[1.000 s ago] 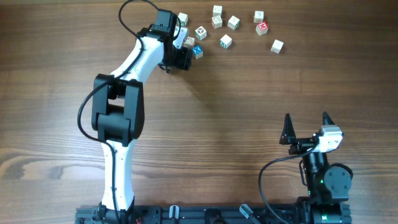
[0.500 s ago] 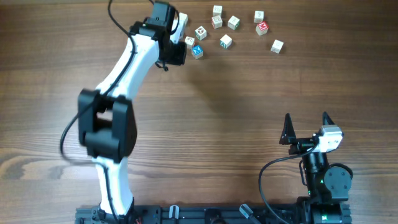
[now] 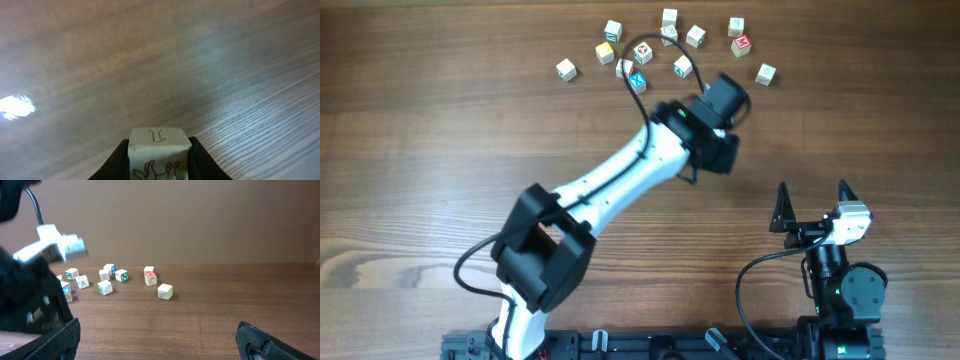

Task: Form a tower
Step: 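Carry the white block right and set it down on the open table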

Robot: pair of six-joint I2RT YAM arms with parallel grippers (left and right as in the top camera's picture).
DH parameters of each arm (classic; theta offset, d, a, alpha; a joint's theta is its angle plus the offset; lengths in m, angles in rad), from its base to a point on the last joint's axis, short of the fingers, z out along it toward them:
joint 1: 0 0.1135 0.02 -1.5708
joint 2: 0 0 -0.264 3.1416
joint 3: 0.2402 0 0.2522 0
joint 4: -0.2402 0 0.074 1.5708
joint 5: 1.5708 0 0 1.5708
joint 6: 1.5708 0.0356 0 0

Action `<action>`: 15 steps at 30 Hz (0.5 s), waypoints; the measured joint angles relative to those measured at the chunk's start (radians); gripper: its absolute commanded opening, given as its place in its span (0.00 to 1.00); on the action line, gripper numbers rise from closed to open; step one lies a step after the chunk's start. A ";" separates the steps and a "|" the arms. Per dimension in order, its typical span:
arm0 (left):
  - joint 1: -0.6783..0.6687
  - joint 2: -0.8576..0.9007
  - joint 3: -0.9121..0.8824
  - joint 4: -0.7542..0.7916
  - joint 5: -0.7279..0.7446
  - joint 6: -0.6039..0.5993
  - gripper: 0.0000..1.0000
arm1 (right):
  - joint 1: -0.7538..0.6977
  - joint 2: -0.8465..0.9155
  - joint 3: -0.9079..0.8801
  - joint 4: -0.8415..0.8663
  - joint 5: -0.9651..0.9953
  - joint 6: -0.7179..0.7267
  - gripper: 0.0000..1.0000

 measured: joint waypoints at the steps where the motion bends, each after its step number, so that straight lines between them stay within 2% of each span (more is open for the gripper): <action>1: -0.018 0.000 -0.013 0.006 -0.018 -0.023 0.24 | 0.000 0.000 0.000 0.000 0.000 0.000 1.00; 7: -0.061 0.025 -0.032 0.076 -0.073 -0.146 0.27 | 0.000 0.000 0.000 0.000 0.000 0.000 1.00; 9: -0.069 0.053 -0.032 0.162 -0.078 -0.158 0.22 | 0.000 0.000 0.000 0.000 0.000 0.000 1.00; 13: -0.072 0.113 -0.035 0.311 -0.003 -0.173 0.21 | 0.000 0.000 0.000 0.000 0.000 0.000 1.00; 15: -0.072 0.137 -0.035 0.335 0.044 -0.173 0.21 | 0.000 0.000 0.000 0.000 0.000 0.000 1.00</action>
